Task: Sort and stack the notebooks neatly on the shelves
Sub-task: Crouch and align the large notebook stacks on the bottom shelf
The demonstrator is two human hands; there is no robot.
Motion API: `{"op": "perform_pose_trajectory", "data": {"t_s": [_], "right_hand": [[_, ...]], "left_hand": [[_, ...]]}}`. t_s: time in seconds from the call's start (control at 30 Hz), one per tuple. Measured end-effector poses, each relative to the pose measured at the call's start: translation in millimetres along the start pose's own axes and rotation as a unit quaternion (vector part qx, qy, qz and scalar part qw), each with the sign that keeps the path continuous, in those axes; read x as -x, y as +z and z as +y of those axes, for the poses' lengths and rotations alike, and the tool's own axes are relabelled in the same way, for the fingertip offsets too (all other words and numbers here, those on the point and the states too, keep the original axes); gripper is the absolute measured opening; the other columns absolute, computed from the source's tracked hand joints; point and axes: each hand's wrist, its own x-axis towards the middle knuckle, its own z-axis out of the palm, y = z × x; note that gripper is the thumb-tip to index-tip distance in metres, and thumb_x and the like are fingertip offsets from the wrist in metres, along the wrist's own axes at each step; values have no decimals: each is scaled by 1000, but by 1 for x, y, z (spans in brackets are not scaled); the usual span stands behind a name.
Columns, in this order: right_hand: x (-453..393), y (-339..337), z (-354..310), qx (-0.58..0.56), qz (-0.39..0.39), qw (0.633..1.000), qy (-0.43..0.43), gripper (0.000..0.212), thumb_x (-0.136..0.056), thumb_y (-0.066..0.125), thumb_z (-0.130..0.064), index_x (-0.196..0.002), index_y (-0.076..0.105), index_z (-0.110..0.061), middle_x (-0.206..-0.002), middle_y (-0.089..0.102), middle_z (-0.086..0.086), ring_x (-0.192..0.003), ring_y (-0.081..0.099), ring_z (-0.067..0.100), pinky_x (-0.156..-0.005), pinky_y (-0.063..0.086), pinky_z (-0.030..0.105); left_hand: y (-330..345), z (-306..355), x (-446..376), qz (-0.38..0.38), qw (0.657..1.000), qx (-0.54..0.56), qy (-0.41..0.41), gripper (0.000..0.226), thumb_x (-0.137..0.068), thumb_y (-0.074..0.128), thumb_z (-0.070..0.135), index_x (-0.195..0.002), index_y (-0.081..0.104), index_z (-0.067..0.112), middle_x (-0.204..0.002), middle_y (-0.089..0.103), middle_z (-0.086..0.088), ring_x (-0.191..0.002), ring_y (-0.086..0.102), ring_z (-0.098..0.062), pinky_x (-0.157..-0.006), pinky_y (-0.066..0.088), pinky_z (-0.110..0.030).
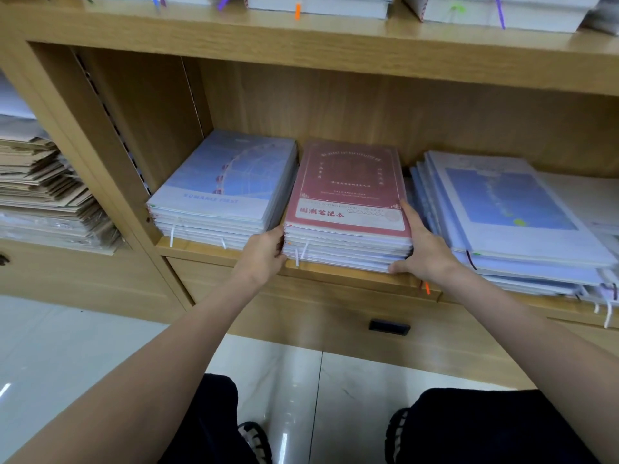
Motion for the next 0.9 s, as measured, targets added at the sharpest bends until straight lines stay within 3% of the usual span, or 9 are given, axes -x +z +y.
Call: {"op": "perform_pose_trajectory", "data": {"t_s": [0.07, 0.13, 0.23, 0.37, 0.47, 0.57, 0.8, 0.9], "right_hand": [[0, 0, 0, -11, -1, 1000, 2, 114, -74, 75, 0, -150, -4, -32, -144, 41, 0, -122, 47, 25, -90, 38, 23], [-1, 0, 2, -41, -15, 999, 10, 118, -72, 77, 0, -149, -6, -34, -144, 40, -1, -126, 44, 25, -99, 38, 29], [-5, 2, 5, -172, -39, 984, 29, 122, -69, 77, 5, -150, -7, -31, -145, 38, -3, -131, 39, 21, -108, 34, 33], [-5, 6, 2, -317, -66, 946, 26, 98, -67, 70, 19, -143, 24, -24, -130, 55, 2, -121, 52, 21, -103, 43, 37], [-2, 4, -4, -359, -90, 929, 29, 86, -69, 65, 22, -134, 35, -26, -122, 60, 1, -115, 56, 20, -96, 46, 35], [-5, 2, -7, -366, -84, 926, 45, 78, -70, 65, 22, -126, 40, -27, -114, 62, -3, -115, 56, 21, -101, 44, 40], [-7, 11, -9, -369, -73, 926, 37, 91, -72, 61, 25, -141, 30, -26, -117, 59, -2, -118, 53, 20, -104, 42, 38], [-3, 9, -1, -280, -102, 954, 9, 102, -72, 61, 24, -146, 16, -30, -129, 51, -4, -124, 46, 18, -104, 38, 31]], "left_hand": [[-1, 6, 4, -17, 998, 57, -19, 58, -81, 55, -15, -134, 44, 5, -114, 63, -7, -109, 60, -21, -99, 44, -28], [-2, 14, 13, -55, 991, 117, -35, 70, -82, 51, -19, -143, 31, 9, -122, 52, 3, -117, 51, -13, -94, 39, -12], [-4, 19, 25, -95, 978, 182, -50, 82, -82, 44, -26, -147, 15, 12, -136, 35, 7, -124, 34, -4, -86, 30, 3], [-5, 19, 30, -87, 966, 229, -79, 82, -82, 41, -28, -148, 13, 11, -147, 32, -2, -136, 29, -14, -94, 28, -8], [-2, 24, 29, -82, 966, 229, -88, 78, -81, 45, -25, -146, 24, 14, -127, 44, 10, -126, 37, -7, -93, 32, -10], [-1, 26, 29, -75, 969, 217, -91, 77, -82, 46, -23, -145, 28, 17, -134, 45, 7, -132, 37, -12, -96, 32, -17], [0, 24, 31, -57, 974, 202, -86, 79, -83, 37, -24, -147, 21, 18, -145, 37, 2, -138, 29, -15, -98, 27, -17], [-2, 24, 31, -57, 974, 200, -94, 80, -83, 35, -25, -148, 18, 17, -148, 33, 0, -140, 26, -17, -102, 25, -19]]}}
